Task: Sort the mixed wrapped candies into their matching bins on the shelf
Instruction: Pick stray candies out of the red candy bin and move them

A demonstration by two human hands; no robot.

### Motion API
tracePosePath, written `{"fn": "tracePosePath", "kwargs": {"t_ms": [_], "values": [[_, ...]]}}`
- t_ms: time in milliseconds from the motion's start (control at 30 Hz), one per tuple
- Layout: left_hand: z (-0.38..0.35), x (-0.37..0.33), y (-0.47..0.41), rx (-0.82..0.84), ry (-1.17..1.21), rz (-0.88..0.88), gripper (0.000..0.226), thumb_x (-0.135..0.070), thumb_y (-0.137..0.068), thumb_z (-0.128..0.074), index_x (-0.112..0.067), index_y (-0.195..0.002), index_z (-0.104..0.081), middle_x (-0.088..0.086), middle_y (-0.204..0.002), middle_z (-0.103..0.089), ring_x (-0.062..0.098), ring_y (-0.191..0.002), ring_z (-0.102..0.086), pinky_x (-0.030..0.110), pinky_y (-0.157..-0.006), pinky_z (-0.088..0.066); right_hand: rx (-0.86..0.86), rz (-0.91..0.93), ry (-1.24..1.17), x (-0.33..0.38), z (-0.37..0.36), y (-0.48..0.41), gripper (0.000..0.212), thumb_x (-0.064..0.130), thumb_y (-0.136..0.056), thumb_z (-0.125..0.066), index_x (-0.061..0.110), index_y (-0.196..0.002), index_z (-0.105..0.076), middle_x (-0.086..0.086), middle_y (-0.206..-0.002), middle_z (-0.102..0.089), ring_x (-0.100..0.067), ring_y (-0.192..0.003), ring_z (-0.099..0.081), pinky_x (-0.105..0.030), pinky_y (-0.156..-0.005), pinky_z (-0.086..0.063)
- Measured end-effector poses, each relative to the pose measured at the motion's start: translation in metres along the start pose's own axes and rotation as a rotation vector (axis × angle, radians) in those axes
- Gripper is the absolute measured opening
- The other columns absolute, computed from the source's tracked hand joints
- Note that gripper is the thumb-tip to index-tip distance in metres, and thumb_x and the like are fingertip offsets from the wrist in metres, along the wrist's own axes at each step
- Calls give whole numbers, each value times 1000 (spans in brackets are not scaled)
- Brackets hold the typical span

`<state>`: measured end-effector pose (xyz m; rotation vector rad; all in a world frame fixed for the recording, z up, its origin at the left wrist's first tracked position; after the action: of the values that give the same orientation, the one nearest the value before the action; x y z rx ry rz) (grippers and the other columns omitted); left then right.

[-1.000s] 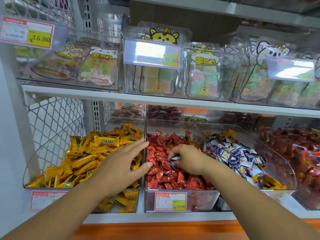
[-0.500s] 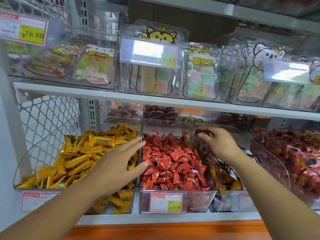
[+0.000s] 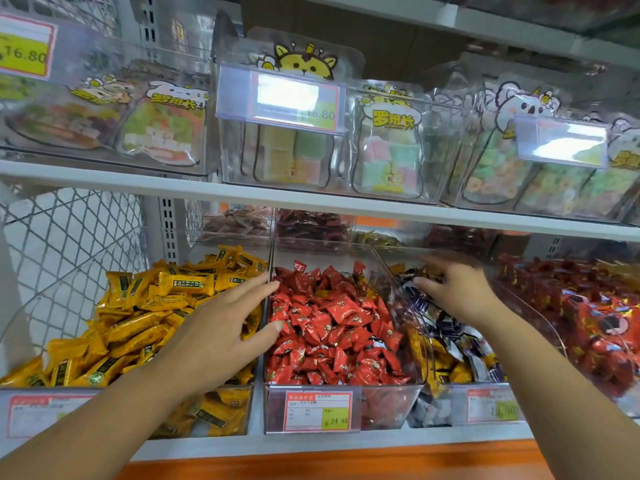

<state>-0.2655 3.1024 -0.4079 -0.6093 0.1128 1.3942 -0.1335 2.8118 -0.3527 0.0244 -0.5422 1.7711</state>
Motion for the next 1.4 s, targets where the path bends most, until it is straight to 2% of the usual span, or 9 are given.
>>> {"fn": "tracePosePath", "kwargs": {"t_ms": [133,300,467,567,833,1000,1067,1200,1400], "values": [[0,1,0,-6,10,-1,64,-64,-89,-38,-48,-148,-19,-35,-152,-2,-13,-135,-7,23,-112,-17,186,223,-166,96,-13,2,30,27,-99,-49,28,-127,-60,8,-125,-61,-3,-96,-63,-20,-86,-46],[4,-1,1,-18,24,-5,62,-62,-91,-40,-50,-147,-17,-36,-150,1,-12,-137,-7,21,-113,-15,530,265,168,123,-114,-26,34,23,-101,-45,22,-133,-56,-5,-138,-54,-23,-119,-53,-27,-99,-40],[4,2,2,-20,45,-16,63,-63,-90,-40,-51,-147,-17,-37,-150,2,-13,-136,-6,22,-114,-14,692,206,330,108,-153,-38,60,23,-96,-51,32,-150,-26,-5,-155,-30,-27,-136,-37,-31,-107,-33],[3,5,0,-18,65,-20,63,-63,-90,-42,-51,-146,-18,-38,-150,1,-14,-136,-6,21,-114,-14,655,228,300,112,-152,-46,55,25,-91,-60,33,-142,-41,-4,-147,-42,-25,-128,-44,-29,-99,-37],[3,7,-2,-27,84,-20,65,-64,-88,-43,-51,-147,-19,-36,-152,-2,-7,-141,-10,24,-115,-16,645,218,-183,118,-101,-44,12,34,-81,-75,36,-89,-67,17,-100,-66,-10,-100,-59,-20,-81,-40],[2,8,-1,-30,77,-21,66,-66,-88,-41,-51,-147,-18,-36,-151,-1,-8,-141,-10,22,-114,-15,954,214,-357,129,-85,-31,38,22,-85,-70,32,-121,-62,8,-126,-64,-9,-119,-57,-25,-103,-41],[2,8,-1,-33,81,-24,66,-66,-88,-42,-51,-147,-18,-37,-151,-1,-9,-140,-10,21,-113,-15,995,220,-281,126,-81,-30,35,15,-88,-66,34,-118,-61,9,-125,-63,-7,-117,-57,-25,-102,-42],[3,6,-1,-32,96,-24,67,-68,-87,-42,-51,-147,-18,-38,-150,0,-15,-132,-8,20,-112,-15,645,307,283,107,-68,-57,39,7,-89,-61,27,-121,-64,7,-124,-61,-14,-116,-58,-25,-94,-45],[2,9,-1,-21,93,-13,81,-82,-69,-22,-54,-145,-16,-43,-148,2,-15,-135,-7,24,-114,-19,853,224,600,102,-111,-50,73,6,-84,-67,23,-148,-36,-5,-152,-36,-26,-134,-38,-37,-105,-36]]}}
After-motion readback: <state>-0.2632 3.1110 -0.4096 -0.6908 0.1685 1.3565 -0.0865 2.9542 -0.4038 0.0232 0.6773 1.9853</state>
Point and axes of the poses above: each hand's wrist, its own y-axis away from the middle knuckle, its own z-axis out of the back of the hand, x = y × z, the point moved 9 cm from there along -y, towards the middle knuckle
